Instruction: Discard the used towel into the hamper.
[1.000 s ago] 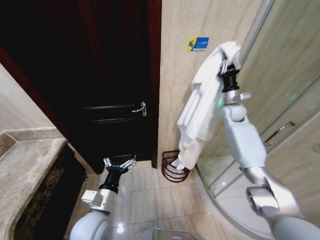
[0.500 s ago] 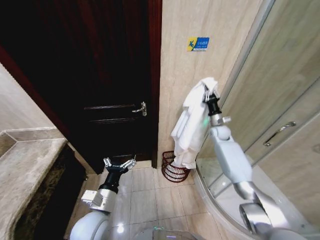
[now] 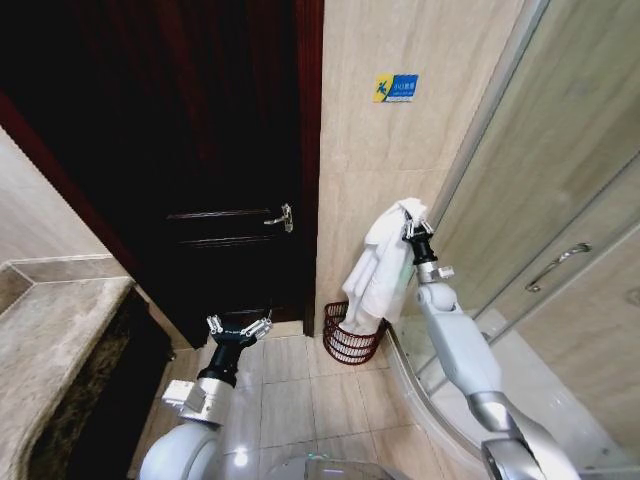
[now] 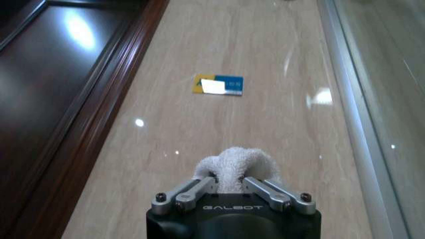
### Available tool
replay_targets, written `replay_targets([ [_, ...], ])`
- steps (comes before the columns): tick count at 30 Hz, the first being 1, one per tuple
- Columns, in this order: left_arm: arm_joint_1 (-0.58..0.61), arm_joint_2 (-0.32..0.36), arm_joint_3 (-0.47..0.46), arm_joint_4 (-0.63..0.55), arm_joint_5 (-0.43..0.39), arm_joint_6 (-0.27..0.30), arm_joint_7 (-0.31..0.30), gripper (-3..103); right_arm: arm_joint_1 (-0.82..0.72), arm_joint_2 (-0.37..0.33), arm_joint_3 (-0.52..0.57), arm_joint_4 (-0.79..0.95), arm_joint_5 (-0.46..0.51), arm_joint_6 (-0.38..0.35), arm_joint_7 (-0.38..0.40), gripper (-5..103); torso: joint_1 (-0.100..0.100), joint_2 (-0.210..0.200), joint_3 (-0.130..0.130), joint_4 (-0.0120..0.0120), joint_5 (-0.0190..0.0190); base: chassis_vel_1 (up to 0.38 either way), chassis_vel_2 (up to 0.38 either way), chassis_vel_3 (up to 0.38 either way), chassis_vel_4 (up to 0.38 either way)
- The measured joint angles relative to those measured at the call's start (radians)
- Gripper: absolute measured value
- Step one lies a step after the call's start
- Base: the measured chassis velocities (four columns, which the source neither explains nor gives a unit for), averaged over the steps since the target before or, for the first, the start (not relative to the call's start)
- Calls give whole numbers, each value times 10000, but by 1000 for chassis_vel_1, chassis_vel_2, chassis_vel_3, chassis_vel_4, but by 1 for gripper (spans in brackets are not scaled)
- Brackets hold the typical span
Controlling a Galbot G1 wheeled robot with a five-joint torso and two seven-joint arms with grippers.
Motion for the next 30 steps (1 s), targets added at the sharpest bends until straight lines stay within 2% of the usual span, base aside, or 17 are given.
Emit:
replay_targets([
  [2, 0, 1, 0, 0, 0, 0, 0, 100, -418, 90, 156, 268, -209, -241, 161, 4, 0, 0, 0, -2, 2, 0, 0, 0, 0],
  [13, 1, 0, -1, 0, 0, 0, 0, 100, -1720, 366, 371, 820, -39, -403, 378, 4, -5, 2, -1, -2, 2, -10, 7, 10, -8],
  [25, 0, 1, 0, 0, 0, 0, 0, 100, -2786, 748, 471, 1154, 113, -559, 429, 4, 7, 0, 1, 0, -1, -150, 136, 149, -153],
  [28, -1, 0, 0, 0, 0, 0, 0, 100, -3018, 840, 524, 1153, 230, -766, 614, 4, 17, -6, 6, 1, 5, -127, 87, 47, -54],
  [30, -1, 1, 0, 0, 0, 0, 0, 100, -3263, 827, 527, 1112, 705, -1295, 747, 4, 9, -5, 4, -6, 1, -41, 40, -1, -6],
])
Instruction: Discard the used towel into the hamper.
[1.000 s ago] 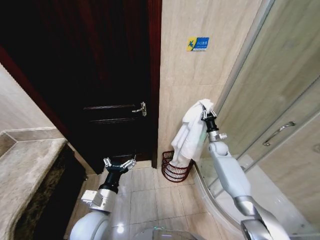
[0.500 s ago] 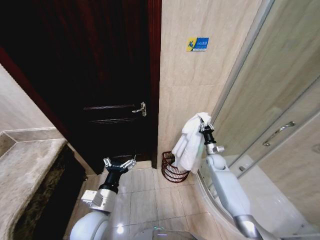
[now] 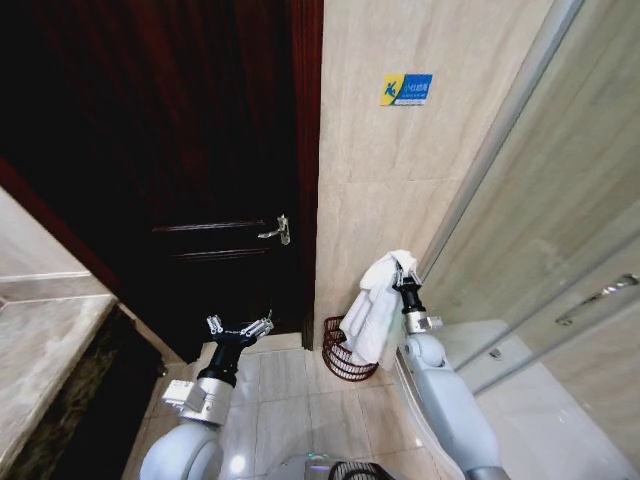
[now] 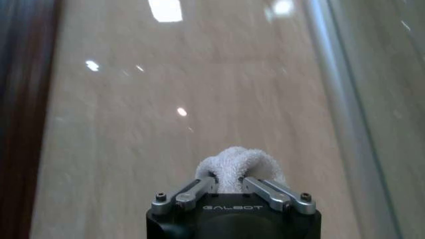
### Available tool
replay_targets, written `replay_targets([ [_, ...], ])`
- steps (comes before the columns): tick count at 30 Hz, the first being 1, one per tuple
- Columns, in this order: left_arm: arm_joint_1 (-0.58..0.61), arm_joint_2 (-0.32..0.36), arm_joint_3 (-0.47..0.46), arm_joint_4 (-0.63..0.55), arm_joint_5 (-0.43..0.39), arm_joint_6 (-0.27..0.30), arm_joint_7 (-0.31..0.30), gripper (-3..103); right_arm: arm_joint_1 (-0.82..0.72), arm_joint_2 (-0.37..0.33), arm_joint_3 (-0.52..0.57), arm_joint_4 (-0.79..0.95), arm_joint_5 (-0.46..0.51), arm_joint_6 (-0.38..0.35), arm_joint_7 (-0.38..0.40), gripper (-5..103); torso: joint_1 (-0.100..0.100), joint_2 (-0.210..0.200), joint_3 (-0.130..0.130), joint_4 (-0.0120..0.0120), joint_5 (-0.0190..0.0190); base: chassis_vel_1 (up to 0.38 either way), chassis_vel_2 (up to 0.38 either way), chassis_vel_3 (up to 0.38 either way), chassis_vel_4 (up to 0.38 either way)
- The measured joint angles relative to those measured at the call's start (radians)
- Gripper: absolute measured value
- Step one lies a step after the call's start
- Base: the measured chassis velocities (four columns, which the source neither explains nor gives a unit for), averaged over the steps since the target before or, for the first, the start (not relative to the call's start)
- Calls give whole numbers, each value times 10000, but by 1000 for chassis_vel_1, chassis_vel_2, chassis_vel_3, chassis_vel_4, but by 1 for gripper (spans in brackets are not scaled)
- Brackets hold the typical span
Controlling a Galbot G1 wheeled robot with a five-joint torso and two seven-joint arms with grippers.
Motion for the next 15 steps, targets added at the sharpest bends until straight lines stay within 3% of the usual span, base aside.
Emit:
replay_targets([
  [8, 4, -1, 0, 0, 0, 0, 0, 100, 211, -49, -146, -1371, 750, -307, -549, 4, -19, 9, -6, 4, 3, 29, -21, -27, 13],
  [15, 2, -1, 0, 0, 0, -1, 0, 100, 876, 54, -301, -2307, 845, -329, -936, 4, -6, 5, -2, 4, 4, 4, -5, -8, 5],
])
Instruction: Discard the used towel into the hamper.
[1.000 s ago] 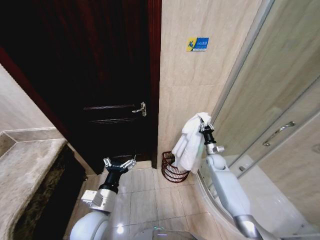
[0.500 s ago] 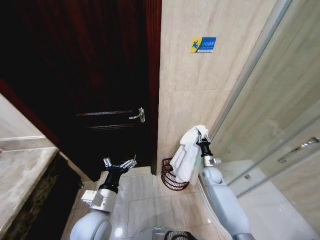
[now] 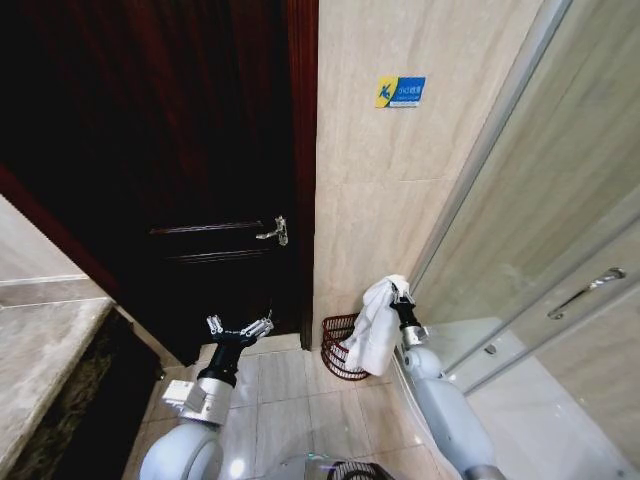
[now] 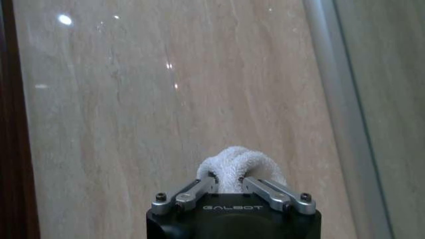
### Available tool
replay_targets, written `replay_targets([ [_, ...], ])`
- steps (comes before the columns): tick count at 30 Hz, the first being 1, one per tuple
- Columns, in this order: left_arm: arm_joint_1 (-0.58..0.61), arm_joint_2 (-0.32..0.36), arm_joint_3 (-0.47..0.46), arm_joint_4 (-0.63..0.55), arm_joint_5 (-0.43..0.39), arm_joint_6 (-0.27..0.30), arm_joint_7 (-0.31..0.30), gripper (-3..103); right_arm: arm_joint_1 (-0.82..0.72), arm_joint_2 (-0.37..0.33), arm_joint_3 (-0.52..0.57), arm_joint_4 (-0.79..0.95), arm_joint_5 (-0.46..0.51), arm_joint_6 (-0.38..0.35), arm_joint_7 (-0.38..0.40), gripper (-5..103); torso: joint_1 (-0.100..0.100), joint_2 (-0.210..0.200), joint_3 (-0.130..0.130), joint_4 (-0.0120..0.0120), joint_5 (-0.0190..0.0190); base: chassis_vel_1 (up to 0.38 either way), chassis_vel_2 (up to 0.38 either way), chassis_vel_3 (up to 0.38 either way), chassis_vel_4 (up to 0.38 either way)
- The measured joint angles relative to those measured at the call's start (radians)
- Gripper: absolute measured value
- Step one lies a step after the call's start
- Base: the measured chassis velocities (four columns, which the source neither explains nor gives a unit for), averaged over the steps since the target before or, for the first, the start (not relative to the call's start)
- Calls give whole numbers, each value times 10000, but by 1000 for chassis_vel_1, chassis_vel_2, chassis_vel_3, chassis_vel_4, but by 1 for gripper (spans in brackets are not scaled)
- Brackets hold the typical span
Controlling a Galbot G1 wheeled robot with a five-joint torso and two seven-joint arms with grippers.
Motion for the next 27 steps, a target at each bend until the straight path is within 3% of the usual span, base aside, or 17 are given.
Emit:
replay_targets([
  [7, -1, -1, 0, 0, 0, 1, 0, 100, 1137, -266, 25, 1052, -59, -444, 386, 4, -2, 0, -1, 2, -7, 0, 0, 0, 0],
  [15, 0, 0, 0, 0, 0, 1, 0, 100, 2244, -424, -112, 1039, -201, -575, 430, 4, -3, 0, -1, 2, -4, 0, 0, 0, 0],
  [27, 0, 0, 0, 0, 0, 1, 0, 100, 1397, 255, 50, -843, -324, 534, -580, 4, -4, 0, -1, -1, 0, 0, 0, 0, 0],
])
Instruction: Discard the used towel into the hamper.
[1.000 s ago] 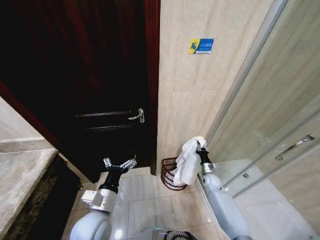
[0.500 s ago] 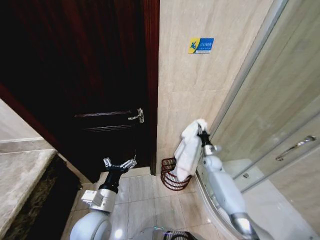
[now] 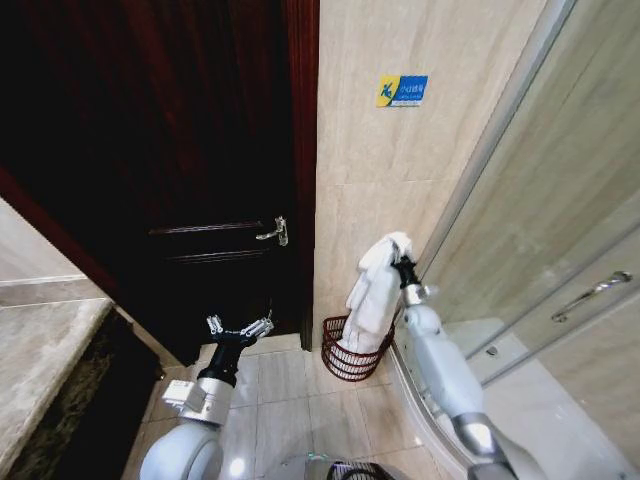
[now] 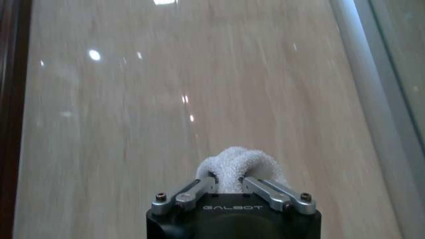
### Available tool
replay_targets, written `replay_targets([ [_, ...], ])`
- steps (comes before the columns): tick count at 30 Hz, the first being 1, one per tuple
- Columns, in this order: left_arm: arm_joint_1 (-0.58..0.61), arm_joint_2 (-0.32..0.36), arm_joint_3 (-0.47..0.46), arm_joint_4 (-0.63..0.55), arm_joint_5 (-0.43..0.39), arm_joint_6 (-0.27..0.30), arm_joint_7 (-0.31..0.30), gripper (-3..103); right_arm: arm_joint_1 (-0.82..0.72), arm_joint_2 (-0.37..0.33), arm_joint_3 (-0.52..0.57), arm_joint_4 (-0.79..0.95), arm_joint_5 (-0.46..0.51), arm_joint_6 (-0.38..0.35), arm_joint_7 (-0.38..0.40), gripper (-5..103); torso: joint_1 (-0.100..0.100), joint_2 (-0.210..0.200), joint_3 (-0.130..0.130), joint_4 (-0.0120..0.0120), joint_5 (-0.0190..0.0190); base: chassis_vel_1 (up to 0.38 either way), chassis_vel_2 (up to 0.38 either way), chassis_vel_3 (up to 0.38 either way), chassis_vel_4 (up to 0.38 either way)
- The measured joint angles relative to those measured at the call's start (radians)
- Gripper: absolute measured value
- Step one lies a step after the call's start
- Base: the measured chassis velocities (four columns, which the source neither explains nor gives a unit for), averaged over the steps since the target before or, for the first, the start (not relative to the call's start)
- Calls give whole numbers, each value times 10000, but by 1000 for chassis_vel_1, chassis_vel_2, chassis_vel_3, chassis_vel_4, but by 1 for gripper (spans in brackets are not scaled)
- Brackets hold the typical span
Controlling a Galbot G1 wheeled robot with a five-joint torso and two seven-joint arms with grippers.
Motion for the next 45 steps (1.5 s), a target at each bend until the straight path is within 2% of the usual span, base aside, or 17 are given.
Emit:
replay_targets([
  [7, 0, 0, 0, 0, 0, 0, 0, 100, 146, 376, 34, -1903, 273, 490, -441, 4, 1, 0, 0, 3, -3, 0, 0, 0, 0],
  [12, 0, -1, 0, 0, 0, 0, 0, 100, 153, 560, 15, -2443, 312, 524, -519, 4, 1, 0, -1, 2, -6, 0, 0, 0, 0],
  [17, 0, -1, 0, 0, 0, 0, 0, 100, 156, 826, 25, -3070, 39, 675, -707, 4, 0, 0, -1, 3, -3, 0, 0, 0, 0],
  [20, 0, 0, 0, 1, 0, 0, 0, 100, 256, 1026, 71, -3848, -489, 710, -502, 4, 0, 0, -1, 3, -2, 0, 0, 0, 0],
  [25, 0, -1, 0, 0, 0, 0, 0, 100, 447, 1096, 85, -4915, -807, 810, -452, 4, 1, 0, 0, 2, -2, 0, 0, 0, 0],
  [34, 0, 0, 0, 0, 0, 0, 0, 100, 238, 1090, 145, -5094, -880, 521, -506, 4, -1, 1, -1, 1, -3, 0, 0, 0, 0],
  [45, 0, 0, 0, 0, 0, 0, 0, 100, -25, 1254, 255, -5412, -1372, 374, 59, 4, -1, 1, -2, 3, -3, -74, 73, 85, -67],
])
